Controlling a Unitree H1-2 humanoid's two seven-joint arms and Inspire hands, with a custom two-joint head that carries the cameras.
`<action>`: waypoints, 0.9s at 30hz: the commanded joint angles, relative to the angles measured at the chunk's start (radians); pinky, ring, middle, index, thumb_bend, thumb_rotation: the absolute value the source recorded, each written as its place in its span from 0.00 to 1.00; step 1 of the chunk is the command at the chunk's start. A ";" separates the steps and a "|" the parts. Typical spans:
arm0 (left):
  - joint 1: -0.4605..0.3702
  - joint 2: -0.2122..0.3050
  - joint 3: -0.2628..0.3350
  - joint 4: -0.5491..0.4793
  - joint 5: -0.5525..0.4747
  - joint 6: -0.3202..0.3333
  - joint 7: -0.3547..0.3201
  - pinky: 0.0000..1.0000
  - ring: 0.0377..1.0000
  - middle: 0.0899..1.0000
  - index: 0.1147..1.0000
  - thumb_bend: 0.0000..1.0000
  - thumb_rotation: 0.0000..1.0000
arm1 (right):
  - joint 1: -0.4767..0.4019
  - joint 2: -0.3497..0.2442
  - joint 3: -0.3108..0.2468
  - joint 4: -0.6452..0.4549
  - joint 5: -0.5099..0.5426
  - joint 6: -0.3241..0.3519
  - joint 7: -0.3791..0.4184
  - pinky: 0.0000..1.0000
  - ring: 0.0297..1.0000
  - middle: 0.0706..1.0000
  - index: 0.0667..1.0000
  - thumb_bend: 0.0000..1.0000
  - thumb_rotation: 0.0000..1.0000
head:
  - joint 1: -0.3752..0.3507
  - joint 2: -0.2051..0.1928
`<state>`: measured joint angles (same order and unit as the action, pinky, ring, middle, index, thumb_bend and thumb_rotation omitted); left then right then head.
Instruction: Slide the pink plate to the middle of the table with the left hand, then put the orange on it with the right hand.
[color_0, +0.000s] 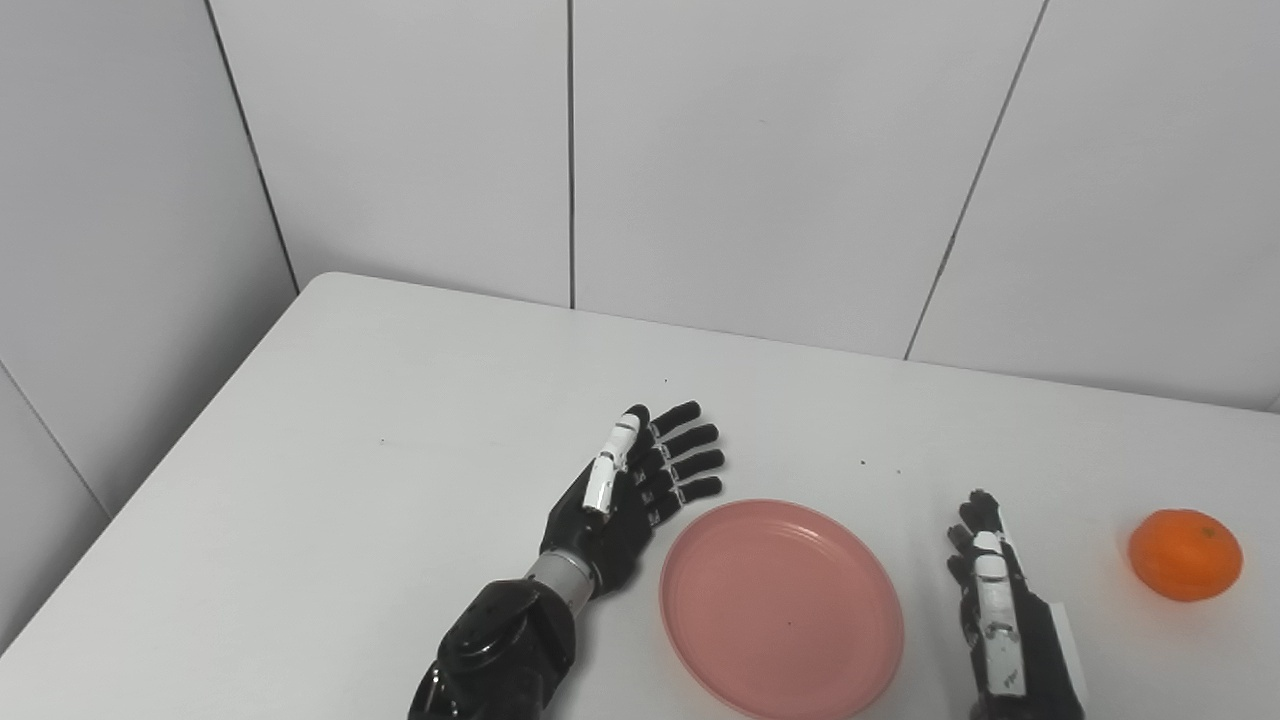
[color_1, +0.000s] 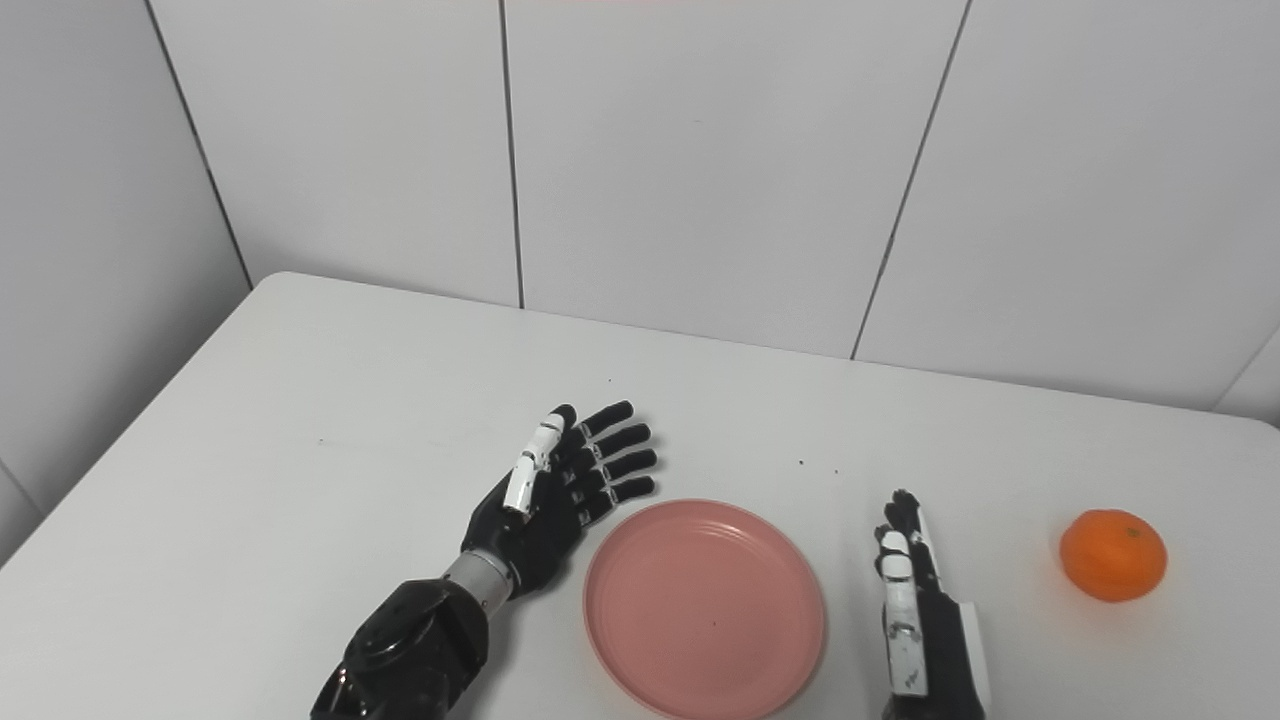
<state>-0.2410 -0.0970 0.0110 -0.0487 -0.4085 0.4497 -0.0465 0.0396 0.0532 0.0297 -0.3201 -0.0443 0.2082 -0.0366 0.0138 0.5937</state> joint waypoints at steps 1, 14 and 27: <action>-0.004 0.002 0.006 -0.013 0.003 -0.038 -0.018 0.76 0.78 0.78 0.77 0.35 1.00 | -0.038 -0.016 -0.009 -0.039 -0.017 -0.068 -0.007 0.99 0.95 0.95 0.95 0.28 1.00 | -0.014 0.001; 0.014 0.006 0.032 -0.016 0.001 -0.024 -0.032 0.77 0.79 0.79 0.78 0.35 1.00 | -0.104 -0.128 -0.051 -0.156 -0.180 0.027 -0.005 0.90 0.92 0.94 0.93 0.40 0.97 | -0.122 0.009; 0.034 0.018 0.043 0.003 -0.017 -0.026 -0.070 0.77 0.79 0.79 0.78 0.33 1.00 | -0.153 -0.241 -0.092 -0.219 -0.420 0.078 -0.018 0.84 0.89 0.91 0.92 0.67 0.77 | -0.196 -0.007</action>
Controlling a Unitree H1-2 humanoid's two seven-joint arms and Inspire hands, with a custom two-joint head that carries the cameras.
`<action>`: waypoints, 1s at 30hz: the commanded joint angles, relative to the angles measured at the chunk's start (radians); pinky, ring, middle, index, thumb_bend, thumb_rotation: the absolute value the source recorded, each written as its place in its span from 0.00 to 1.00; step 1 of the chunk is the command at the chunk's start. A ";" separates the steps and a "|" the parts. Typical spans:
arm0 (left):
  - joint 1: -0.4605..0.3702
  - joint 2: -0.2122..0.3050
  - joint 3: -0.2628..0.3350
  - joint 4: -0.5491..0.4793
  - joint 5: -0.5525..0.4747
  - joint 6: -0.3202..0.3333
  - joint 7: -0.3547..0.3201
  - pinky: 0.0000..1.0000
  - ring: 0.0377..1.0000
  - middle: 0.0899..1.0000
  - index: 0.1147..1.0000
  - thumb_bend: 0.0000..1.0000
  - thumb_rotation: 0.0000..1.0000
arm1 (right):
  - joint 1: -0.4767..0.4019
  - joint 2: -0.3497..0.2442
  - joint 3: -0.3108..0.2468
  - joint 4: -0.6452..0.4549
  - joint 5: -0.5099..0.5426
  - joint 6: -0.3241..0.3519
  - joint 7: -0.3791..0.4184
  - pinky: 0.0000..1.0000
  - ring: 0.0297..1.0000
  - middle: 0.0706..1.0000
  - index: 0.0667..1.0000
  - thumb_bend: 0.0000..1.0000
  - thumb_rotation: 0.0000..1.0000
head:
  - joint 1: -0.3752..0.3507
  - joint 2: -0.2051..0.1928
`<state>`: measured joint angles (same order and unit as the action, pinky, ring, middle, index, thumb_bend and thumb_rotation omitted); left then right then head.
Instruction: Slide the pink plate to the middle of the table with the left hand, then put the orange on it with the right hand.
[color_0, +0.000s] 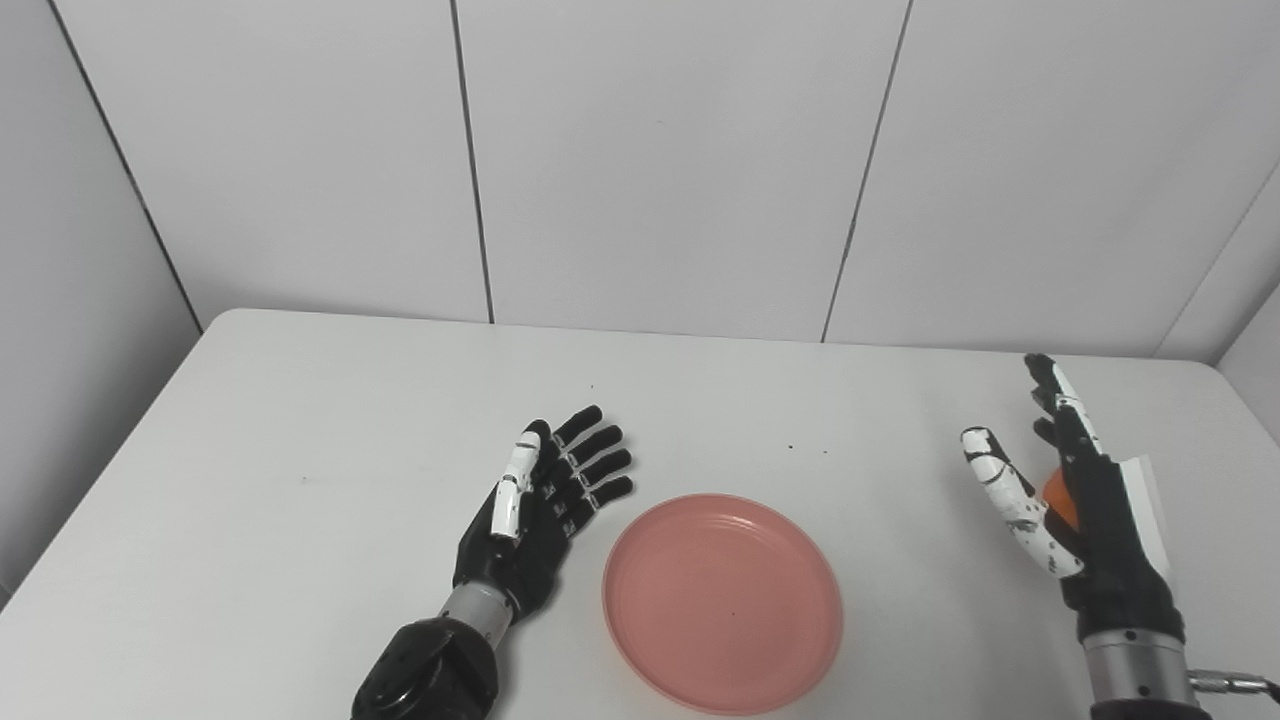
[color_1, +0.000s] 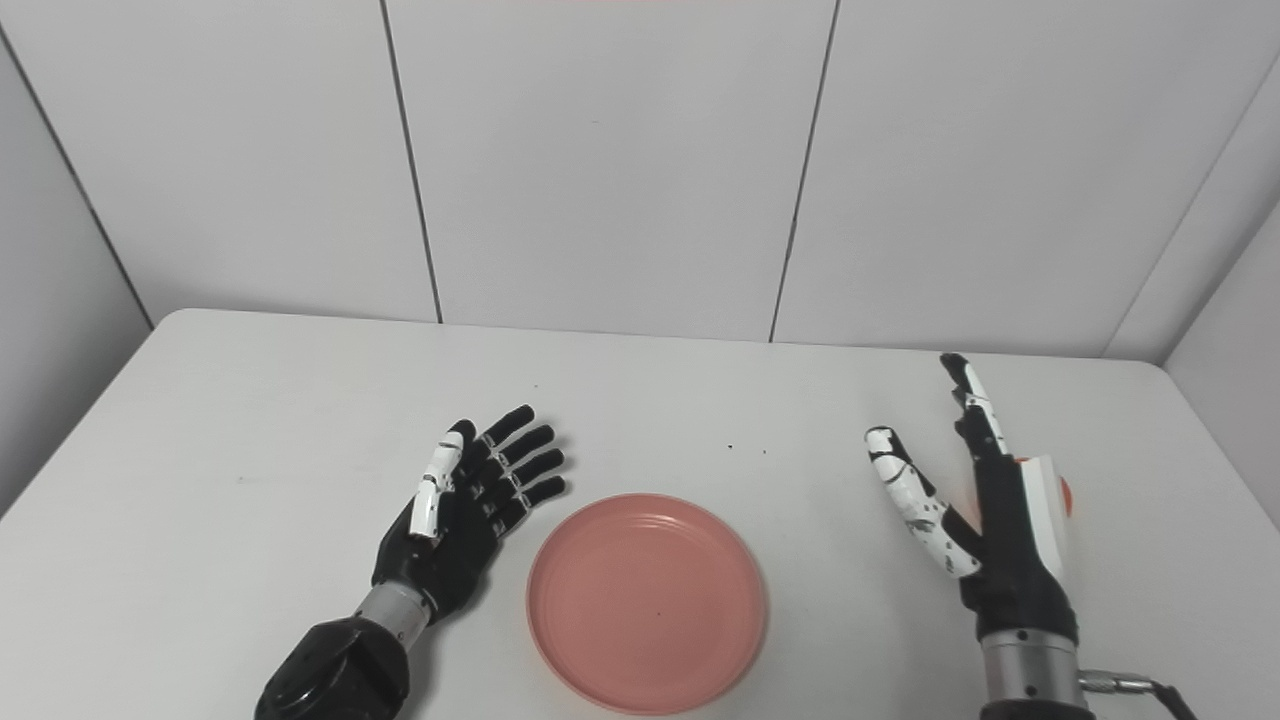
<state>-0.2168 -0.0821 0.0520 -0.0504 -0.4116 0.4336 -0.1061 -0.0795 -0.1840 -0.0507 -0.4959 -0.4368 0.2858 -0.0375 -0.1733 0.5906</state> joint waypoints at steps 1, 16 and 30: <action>0.011 0.005 0.005 0.007 -0.015 -0.013 -0.015 0.77 0.79 0.79 0.78 0.33 1.00 | -0.038 -0.006 -0.020 -0.050 -0.038 0.006 -0.018 0.84 0.89 0.91 0.92 0.68 0.77 | -0.013 -0.005; 0.012 0.042 0.046 0.061 -0.059 -0.028 -0.085 0.79 0.80 0.80 0.81 0.33 1.00 | -0.062 -0.039 -0.122 -0.038 -0.223 0.047 -0.025 0.80 0.86 0.86 0.89 0.95 0.40 | -0.174 -0.063; -0.009 0.083 0.077 0.109 -0.103 -0.022 -0.104 0.79 0.80 0.80 0.81 0.32 1.00 | -0.066 -0.090 -0.153 0.037 -0.259 0.132 0.020 0.75 0.86 0.89 0.91 0.96 0.43 | -0.306 -0.091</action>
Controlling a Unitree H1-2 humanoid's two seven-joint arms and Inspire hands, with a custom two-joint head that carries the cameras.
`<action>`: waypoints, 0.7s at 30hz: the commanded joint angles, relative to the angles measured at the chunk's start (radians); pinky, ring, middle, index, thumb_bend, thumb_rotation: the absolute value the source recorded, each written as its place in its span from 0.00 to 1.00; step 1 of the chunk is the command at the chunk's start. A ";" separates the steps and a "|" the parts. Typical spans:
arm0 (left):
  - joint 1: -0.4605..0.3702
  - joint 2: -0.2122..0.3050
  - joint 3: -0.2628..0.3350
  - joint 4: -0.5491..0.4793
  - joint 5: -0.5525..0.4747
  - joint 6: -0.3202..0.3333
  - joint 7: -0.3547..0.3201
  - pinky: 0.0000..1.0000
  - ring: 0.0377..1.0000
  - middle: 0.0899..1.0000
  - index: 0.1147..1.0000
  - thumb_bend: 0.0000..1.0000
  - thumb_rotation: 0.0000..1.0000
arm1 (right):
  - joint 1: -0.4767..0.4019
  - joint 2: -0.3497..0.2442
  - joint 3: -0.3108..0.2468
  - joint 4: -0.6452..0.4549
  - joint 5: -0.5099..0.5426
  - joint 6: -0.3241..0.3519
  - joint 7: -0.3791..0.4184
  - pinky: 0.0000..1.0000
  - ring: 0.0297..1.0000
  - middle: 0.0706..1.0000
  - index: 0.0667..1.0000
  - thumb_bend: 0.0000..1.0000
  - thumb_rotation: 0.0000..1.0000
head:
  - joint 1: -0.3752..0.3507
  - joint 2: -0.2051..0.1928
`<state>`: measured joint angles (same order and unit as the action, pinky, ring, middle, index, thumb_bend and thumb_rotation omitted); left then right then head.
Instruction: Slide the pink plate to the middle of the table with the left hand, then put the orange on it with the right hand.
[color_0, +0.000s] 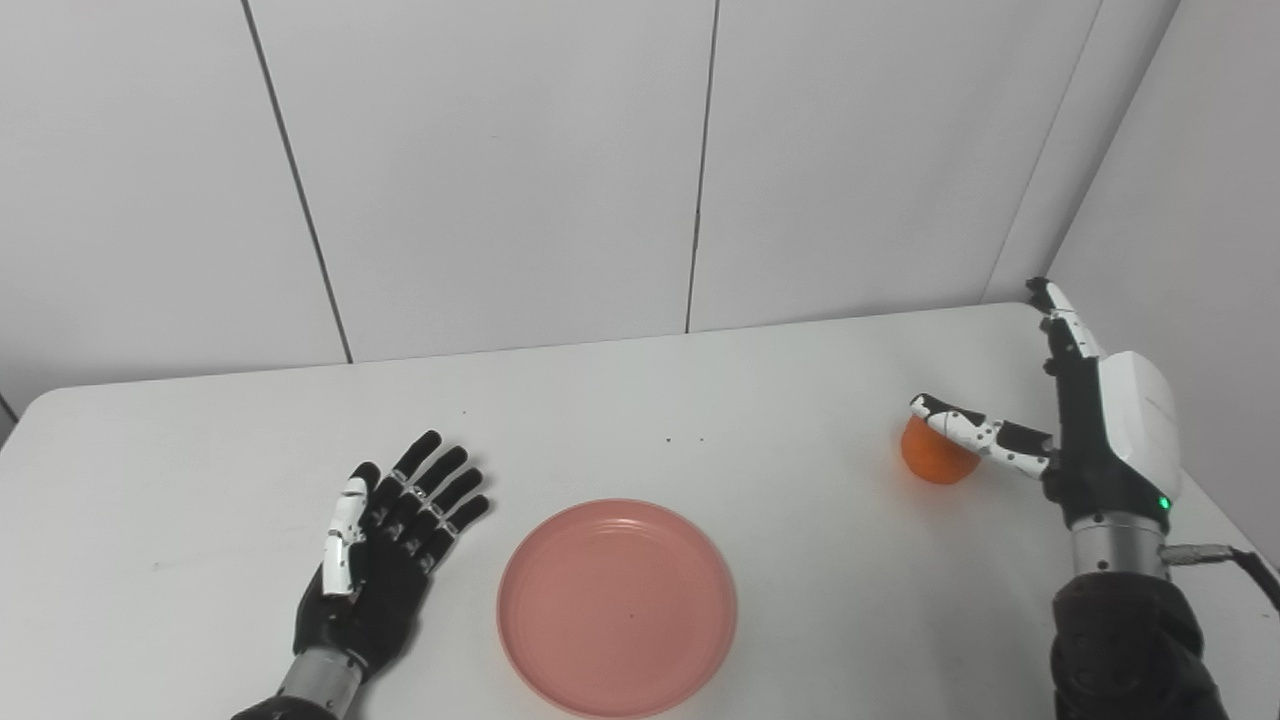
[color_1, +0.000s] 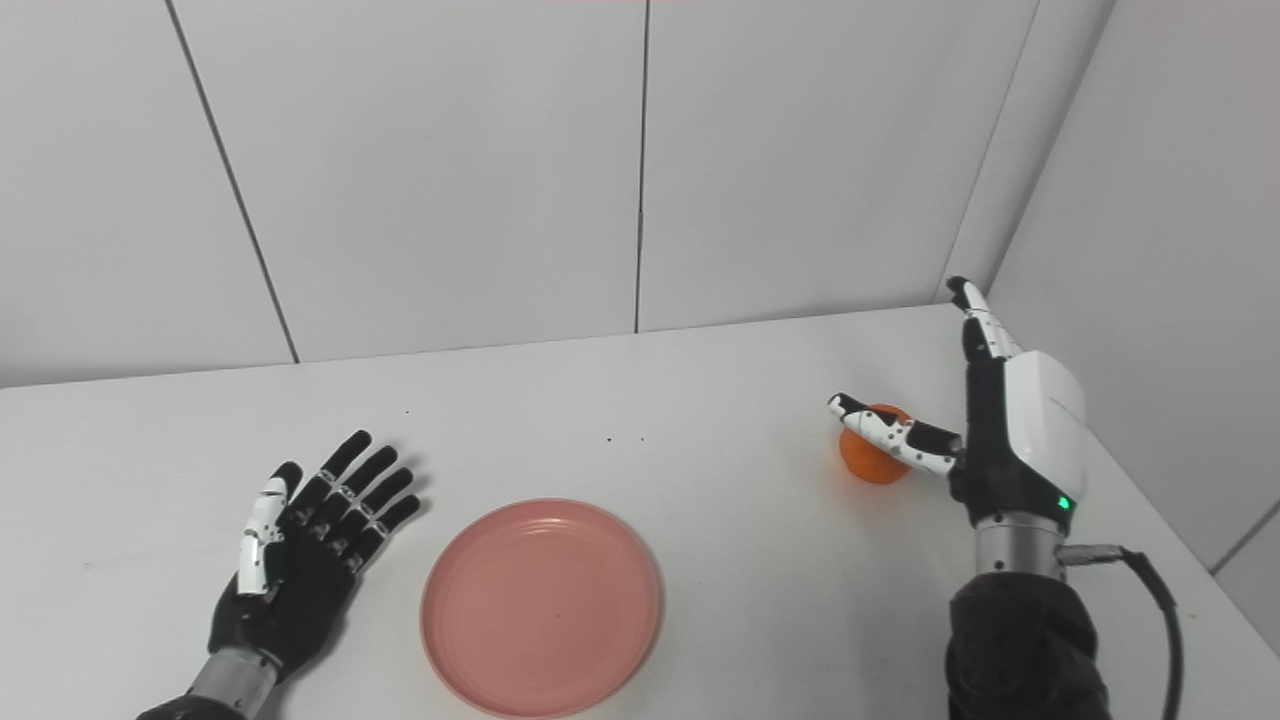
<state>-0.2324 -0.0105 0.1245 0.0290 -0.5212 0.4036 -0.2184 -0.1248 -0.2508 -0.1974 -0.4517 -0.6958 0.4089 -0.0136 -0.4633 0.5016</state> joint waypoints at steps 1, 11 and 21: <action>0.004 0.013 0.007 0.034 0.004 0.007 0.006 0.79 0.81 0.80 0.81 0.32 1.00 | -0.020 -0.023 -0.006 0.005 0.001 0.011 -0.003 0.76 0.86 0.90 0.91 0.96 0.43 | -0.016 -0.002; -0.003 0.030 0.017 0.060 -0.025 0.005 -0.020 0.81 0.82 0.82 0.82 0.31 1.00 | -0.027 -0.046 0.023 0.073 -0.003 0.050 0.045 0.77 0.88 0.91 0.92 0.98 0.46 | -0.031 -0.005; -0.002 0.040 0.027 0.047 -0.038 0.028 -0.009 0.81 0.81 0.81 0.81 0.31 1.00 | -0.056 -0.052 0.031 0.156 -0.004 0.055 0.051 0.76 0.86 0.90 0.91 1.00 0.45 | -0.053 0.000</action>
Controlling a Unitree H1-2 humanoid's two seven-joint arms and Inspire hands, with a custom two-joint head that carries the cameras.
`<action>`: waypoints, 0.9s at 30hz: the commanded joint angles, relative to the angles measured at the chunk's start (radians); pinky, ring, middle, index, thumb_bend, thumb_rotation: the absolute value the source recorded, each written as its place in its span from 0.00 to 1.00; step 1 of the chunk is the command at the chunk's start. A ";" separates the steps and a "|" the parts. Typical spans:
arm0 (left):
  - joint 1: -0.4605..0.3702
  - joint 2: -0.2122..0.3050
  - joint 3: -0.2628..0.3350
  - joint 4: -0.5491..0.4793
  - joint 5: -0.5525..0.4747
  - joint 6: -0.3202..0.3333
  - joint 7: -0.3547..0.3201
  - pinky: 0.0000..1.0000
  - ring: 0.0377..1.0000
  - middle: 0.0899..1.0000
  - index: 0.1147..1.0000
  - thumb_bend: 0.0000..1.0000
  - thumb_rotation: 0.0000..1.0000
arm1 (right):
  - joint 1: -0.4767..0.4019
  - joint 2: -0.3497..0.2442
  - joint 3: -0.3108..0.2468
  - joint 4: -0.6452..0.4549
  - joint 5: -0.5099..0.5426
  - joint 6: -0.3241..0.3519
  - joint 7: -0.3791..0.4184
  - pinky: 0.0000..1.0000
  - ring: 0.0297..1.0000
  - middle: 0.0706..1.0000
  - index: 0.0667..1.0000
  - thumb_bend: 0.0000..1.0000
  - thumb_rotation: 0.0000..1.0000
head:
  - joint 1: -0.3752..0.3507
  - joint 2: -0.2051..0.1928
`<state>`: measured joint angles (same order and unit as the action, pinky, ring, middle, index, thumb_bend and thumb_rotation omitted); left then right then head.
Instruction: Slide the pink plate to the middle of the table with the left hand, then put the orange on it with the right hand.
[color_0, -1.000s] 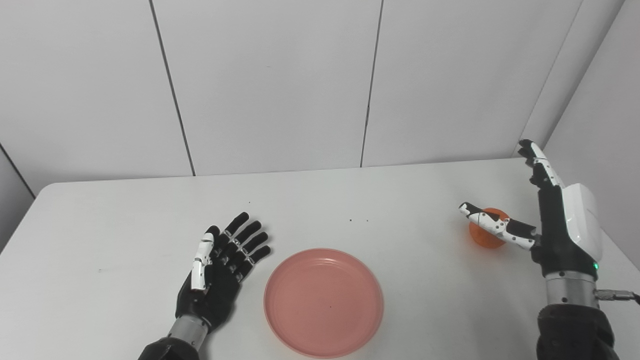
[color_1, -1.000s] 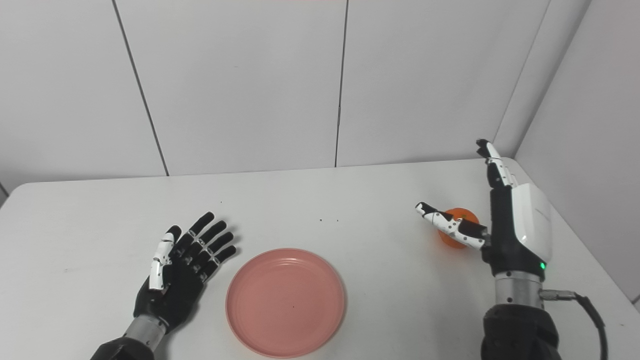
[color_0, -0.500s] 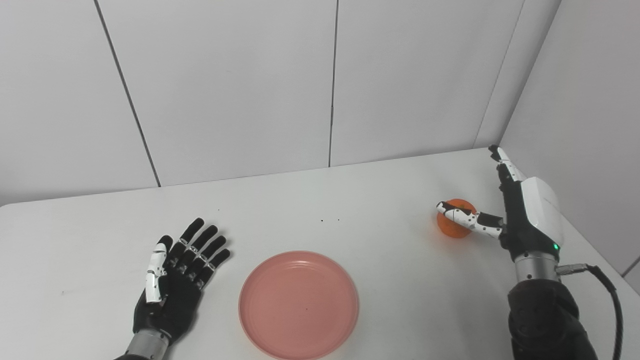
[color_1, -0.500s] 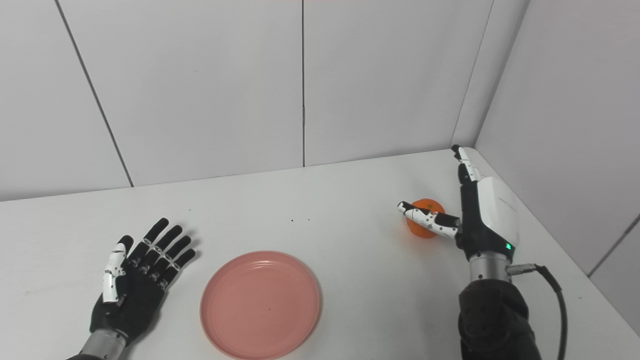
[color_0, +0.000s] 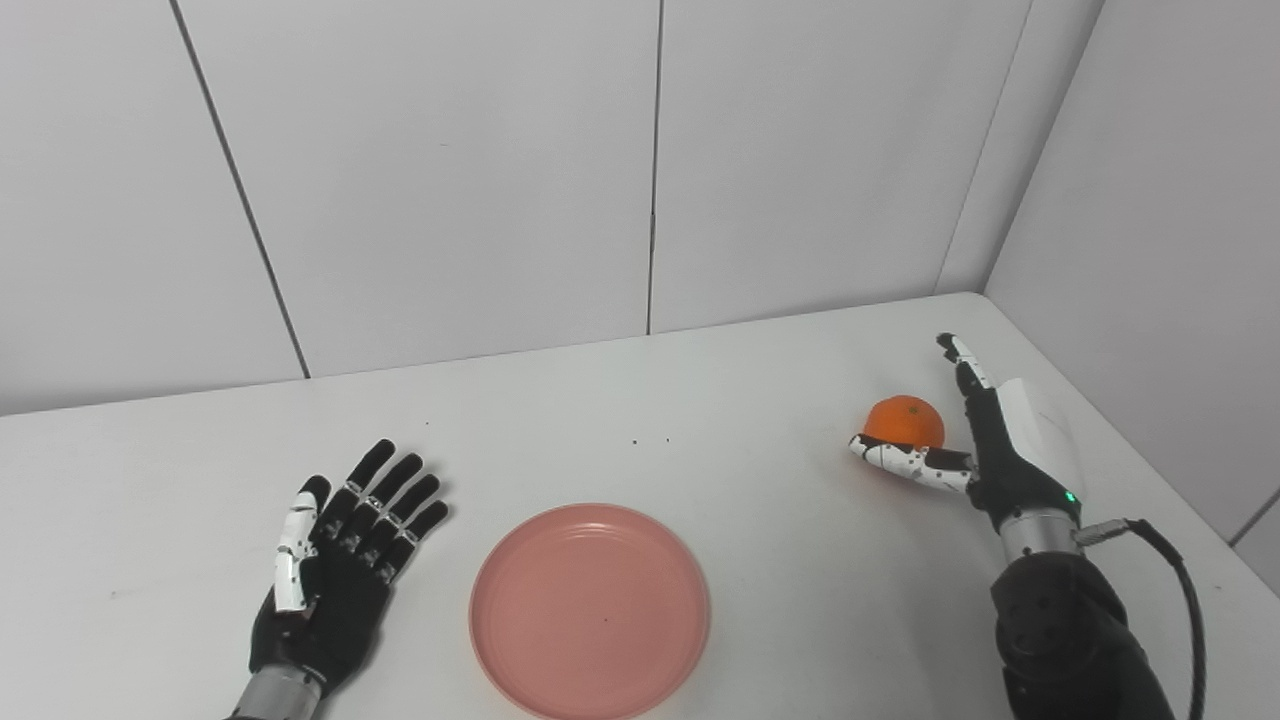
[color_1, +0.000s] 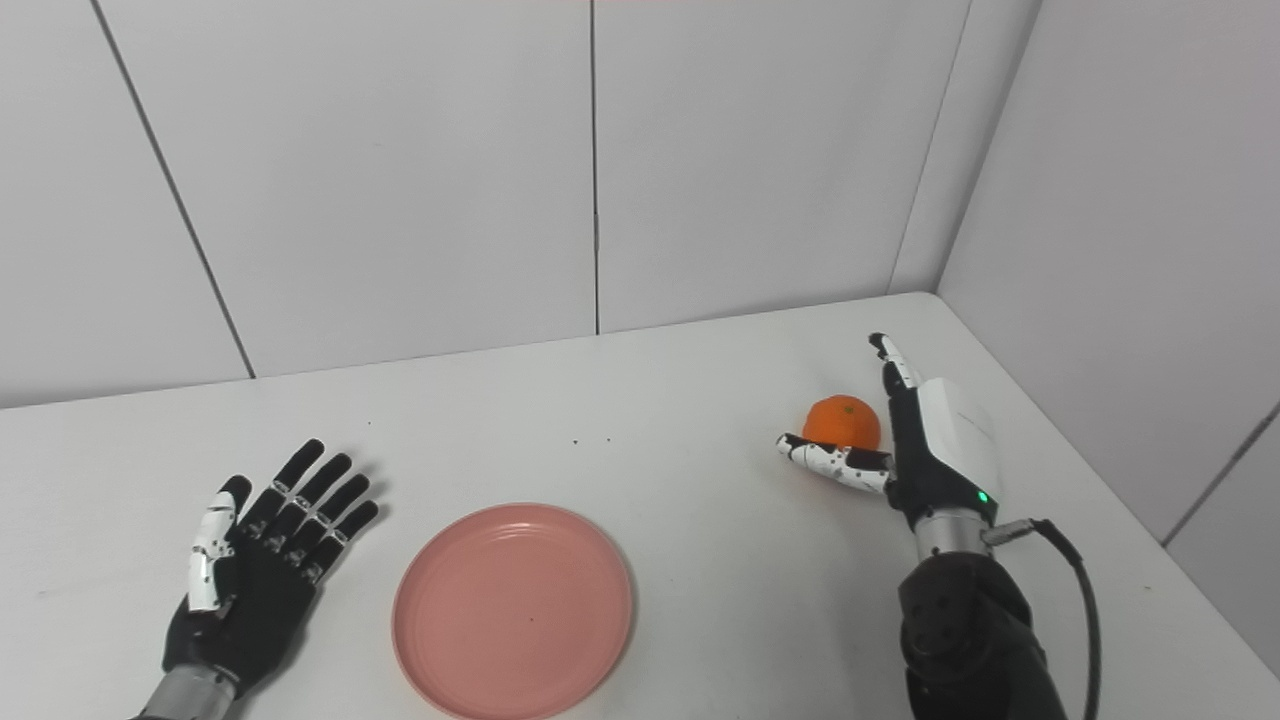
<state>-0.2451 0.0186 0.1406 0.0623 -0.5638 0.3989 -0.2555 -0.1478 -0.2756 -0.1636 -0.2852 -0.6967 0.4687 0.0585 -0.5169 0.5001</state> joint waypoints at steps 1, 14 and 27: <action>0.010 0.013 0.011 0.016 0.001 0.034 0.022 0.81 0.82 0.81 0.82 0.31 1.00 | -0.036 -0.028 -0.003 0.000 0.001 -0.008 -0.026 0.76 0.86 0.90 0.91 1.00 0.45 | 0.001 0.001; 0.006 0.021 0.014 0.014 -0.011 0.055 0.031 0.83 0.82 0.82 0.83 0.30 1.00 | -0.083 -0.042 -0.007 0.137 0.062 -0.044 -0.119 0.76 0.85 0.88 0.89 0.99 0.37 | -0.014 0.006; 0.004 0.031 0.009 0.003 -0.006 0.064 0.044 0.83 0.82 0.82 0.82 0.30 1.00 | -0.118 -0.069 0.002 0.232 0.102 -0.037 -0.173 0.76 0.85 0.88 0.88 1.00 0.37 | -0.023 0.010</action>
<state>-0.2457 0.0332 0.1490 0.0549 -0.5850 0.4190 -0.2459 -0.2191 -0.3124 -0.1582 -0.0402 -0.5966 0.4609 -0.0862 -0.5400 0.5093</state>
